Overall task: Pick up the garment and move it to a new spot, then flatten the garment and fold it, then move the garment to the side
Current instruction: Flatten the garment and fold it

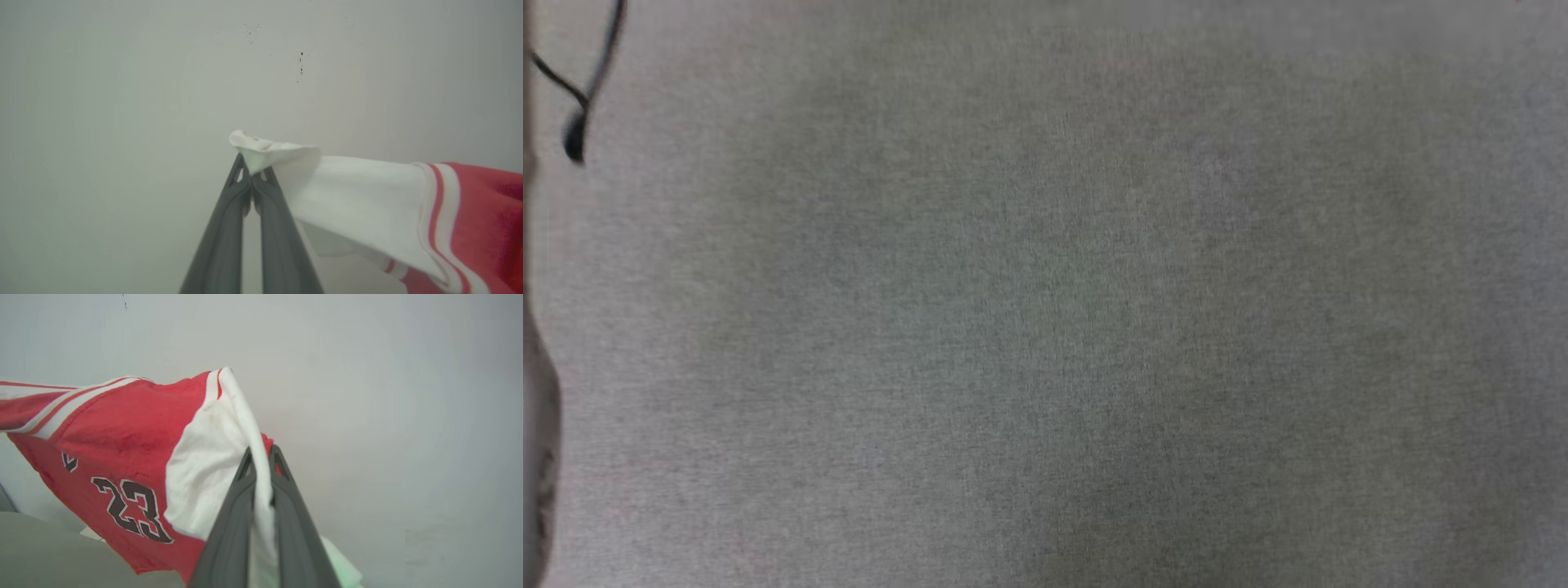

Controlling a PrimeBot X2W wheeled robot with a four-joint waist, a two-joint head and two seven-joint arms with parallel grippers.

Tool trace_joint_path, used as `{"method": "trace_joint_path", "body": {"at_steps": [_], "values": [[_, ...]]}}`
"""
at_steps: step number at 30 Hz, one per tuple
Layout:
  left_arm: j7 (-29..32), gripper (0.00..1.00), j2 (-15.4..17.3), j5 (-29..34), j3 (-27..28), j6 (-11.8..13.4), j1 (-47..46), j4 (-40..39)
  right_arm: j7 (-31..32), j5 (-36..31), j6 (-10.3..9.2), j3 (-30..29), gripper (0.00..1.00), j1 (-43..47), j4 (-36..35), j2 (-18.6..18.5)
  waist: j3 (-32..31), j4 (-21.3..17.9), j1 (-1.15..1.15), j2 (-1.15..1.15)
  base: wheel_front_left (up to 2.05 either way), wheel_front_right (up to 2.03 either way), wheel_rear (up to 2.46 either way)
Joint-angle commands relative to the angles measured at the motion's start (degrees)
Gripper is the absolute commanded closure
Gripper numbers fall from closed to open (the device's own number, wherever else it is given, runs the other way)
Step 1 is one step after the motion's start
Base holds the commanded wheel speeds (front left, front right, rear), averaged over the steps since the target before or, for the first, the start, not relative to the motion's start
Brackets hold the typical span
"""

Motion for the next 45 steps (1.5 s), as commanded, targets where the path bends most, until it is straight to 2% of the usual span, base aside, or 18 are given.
{"method": "trace_joint_path", "body": {"at_steps": [1, 6, 10, 17, 22, 28, 34, 40, 45], "values": [[-0.8, 1.00, 0.5, 0.5, 0.2, -0.2, -2.7, 0.8, -1.6, -0.4, -0.07, 0.3, 1.00, -2.8, 0.7, -0.1, 3.5, -0.6, -0.01, 0.00, 0.00, 0.00, 0.00], [-1.8, 1.00, 0.2, 1.5, -0.4, -1.1, -10.7, 3.8, -6.5, 0.5, -0.07, 2.4, 1.00, -10.8, 4.2, 0.5, 8.0, -0.7, -0.01, 0.00, 0.00, 0.00, 0.00], [-2.7, 1.00, -1.3, 1.4, -1.1, -1.7, -14.0, 6.6, -10.1, 1.4, -0.07, 5.5, 1.00, -14.5, 6.9, 0.7, 12.0, -0.1, -0.01, 0.00, 0.00, 0.00, 0.00], [-5.9, 1.00, -4.2, 0.1, -1.9, -3.0, -12.4, 12.3, -15.4, 4.1, -0.07, 12.3, 1.00, -16.0, 14.4, 1.9, 16.7, 0.9, -0.01, 0.00, 0.00, 0.00, 0.00], [-9.0, 1.00, -6.0, -1.5, -1.6, -4.3, -9.5, 17.3, -18.5, 7.2, -0.07, 17.5, 1.00, -12.8, 18.9, 2.1, 16.9, 1.4, -0.01, 0.00, 0.00, 0.00, 0.00], [-12.1, 1.00, -7.7, -4.3, -0.3, -5.7, 0.5, 21.6, -21.7, 12.6, -0.07, 23.1, 1.00, -3.4, 21.3, 1.5, 12.2, 2.1, -0.01, 0.00, 0.00, 0.00, 0.00], [-13.6, 1.00, -7.5, -7.4, 2.4, -6.8, 16.7, 21.1, -25.7, 18.0, -0.06, 28.0, 1.00, 11.8, 18.4, 0.3, 3.2, 1.8, -0.01, 0.00, 0.00, 0.00, 0.00], [-14.0, 1.00, -6.4, -8.4, 4.5, -6.1, 34.4, 14.2, -27.5, 21.2, -0.07, 29.9, 1.00, 26.7, 15.2, -1.3, -5.7, 1.5, -0.01, 0.00, 0.00, 0.00, 0.00], [-14.0, 1.00, -5.6, -8.9, 6.2, -3.3, 48.7, 4.6, -27.9, 22.2, -0.07, 29.3, 1.00, 36.6, 11.8, -2.5, -11.6, 1.3, -0.01, 0.00, 0.00, 0.00, 0.00]]}}
